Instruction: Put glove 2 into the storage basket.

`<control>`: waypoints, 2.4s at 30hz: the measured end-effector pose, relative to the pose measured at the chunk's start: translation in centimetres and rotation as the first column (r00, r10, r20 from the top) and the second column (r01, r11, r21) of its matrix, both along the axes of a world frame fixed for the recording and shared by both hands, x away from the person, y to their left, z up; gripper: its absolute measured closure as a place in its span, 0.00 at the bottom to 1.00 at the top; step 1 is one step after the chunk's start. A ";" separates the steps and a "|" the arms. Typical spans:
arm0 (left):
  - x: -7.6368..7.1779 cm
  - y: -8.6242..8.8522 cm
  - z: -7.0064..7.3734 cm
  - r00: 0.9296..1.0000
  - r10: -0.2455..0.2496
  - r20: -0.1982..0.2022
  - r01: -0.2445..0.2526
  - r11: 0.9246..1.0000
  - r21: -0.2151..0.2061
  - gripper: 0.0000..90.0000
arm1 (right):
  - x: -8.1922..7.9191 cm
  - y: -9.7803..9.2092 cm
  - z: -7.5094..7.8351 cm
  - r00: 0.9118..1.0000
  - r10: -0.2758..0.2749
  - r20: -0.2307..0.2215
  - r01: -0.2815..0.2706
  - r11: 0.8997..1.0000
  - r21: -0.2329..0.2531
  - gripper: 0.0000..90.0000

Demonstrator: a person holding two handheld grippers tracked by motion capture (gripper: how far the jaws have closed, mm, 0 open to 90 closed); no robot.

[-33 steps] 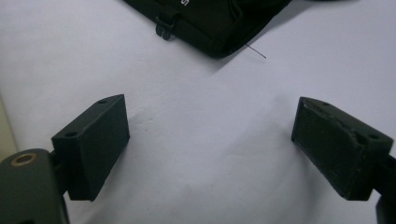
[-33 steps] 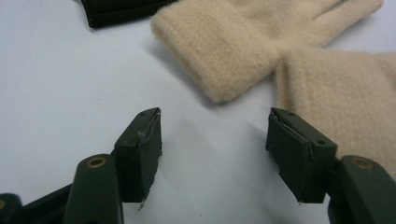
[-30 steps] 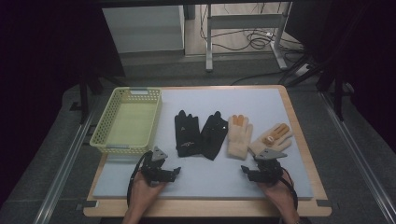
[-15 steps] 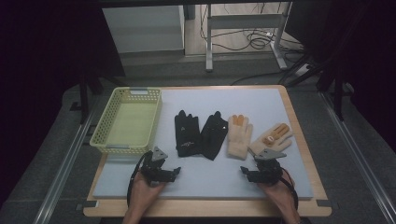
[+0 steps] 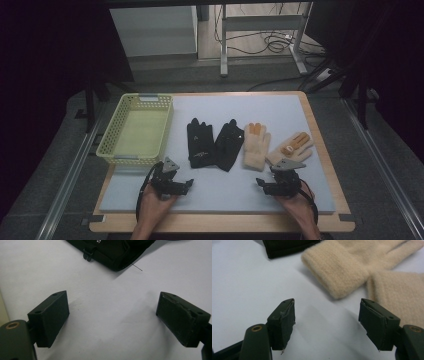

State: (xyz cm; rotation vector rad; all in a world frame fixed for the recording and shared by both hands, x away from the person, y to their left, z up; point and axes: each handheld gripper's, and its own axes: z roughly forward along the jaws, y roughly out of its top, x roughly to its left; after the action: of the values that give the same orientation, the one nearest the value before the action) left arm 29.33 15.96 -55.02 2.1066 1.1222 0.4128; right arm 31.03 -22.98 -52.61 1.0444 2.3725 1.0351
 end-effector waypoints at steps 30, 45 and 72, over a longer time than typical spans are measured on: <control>0.0 0.0 0.0 1.000 0.000 -0.001 0.000 1.000 -0.001 0.13 | 4.8 4.4 3.2 0.999 0.048 -0.010 -0.047 0.998 0.049 0.60; 0.0 0.0 0.0 1.000 -0.001 -0.002 0.001 1.000 -0.003 0.13 | 11.4 11.5 1.8 0.999 0.031 -0.032 -0.032 0.999 -0.027 0.30; 0.0 0.0 0.0 1.000 -0.002 -0.003 0.002 1.000 -0.002 0.12 | 10.0 11.0 5.5 0.986 0.156 -0.066 -0.155 0.988 0.016 0.87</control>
State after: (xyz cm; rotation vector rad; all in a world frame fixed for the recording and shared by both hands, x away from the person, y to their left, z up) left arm 29.34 15.98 -55.03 2.1072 1.1217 0.4076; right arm 40.99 -12.02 -47.09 0.9226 2.5390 1.0839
